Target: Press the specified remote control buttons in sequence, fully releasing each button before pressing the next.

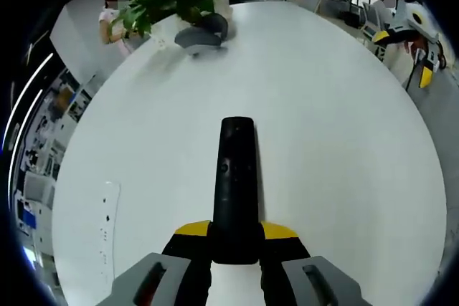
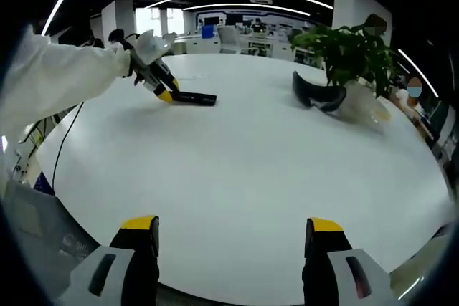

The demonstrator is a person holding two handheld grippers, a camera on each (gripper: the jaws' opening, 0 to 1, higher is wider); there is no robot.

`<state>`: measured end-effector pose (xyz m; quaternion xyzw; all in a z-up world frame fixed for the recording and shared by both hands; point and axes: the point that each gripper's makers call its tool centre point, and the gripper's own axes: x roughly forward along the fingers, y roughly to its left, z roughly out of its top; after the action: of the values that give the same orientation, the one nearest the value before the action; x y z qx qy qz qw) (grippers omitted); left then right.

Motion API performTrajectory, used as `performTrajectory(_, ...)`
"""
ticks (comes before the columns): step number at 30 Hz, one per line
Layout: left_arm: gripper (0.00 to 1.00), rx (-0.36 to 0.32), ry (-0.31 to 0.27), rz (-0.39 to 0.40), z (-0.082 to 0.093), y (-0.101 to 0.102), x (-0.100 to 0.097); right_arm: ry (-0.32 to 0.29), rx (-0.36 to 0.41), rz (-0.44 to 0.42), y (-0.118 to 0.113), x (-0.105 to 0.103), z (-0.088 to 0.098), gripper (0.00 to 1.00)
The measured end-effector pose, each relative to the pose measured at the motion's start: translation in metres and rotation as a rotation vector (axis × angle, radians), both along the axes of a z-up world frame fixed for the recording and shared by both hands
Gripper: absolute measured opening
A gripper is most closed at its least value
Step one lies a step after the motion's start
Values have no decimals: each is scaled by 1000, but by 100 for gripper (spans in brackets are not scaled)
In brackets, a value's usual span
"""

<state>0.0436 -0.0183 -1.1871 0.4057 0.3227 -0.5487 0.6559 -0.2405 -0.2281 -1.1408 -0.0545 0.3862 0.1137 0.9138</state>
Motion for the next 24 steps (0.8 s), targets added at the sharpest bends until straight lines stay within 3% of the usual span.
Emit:
performTrajectory(14,23,38,30,-20,-4,3,16,10,-3,12,2,-2,-2,83)
performTrajectory(18,24,7,73,-9,-4,5,16,12,-4,8,1,-2,-2,83)
performTrajectory(20,24,-22,65,-46,-4,5,15,14,-4,9,1,-2,-2,83)
performTrajectory(24,24,-41,67,-36,-4,5,14,5,-1,20,4,-2,0,84)
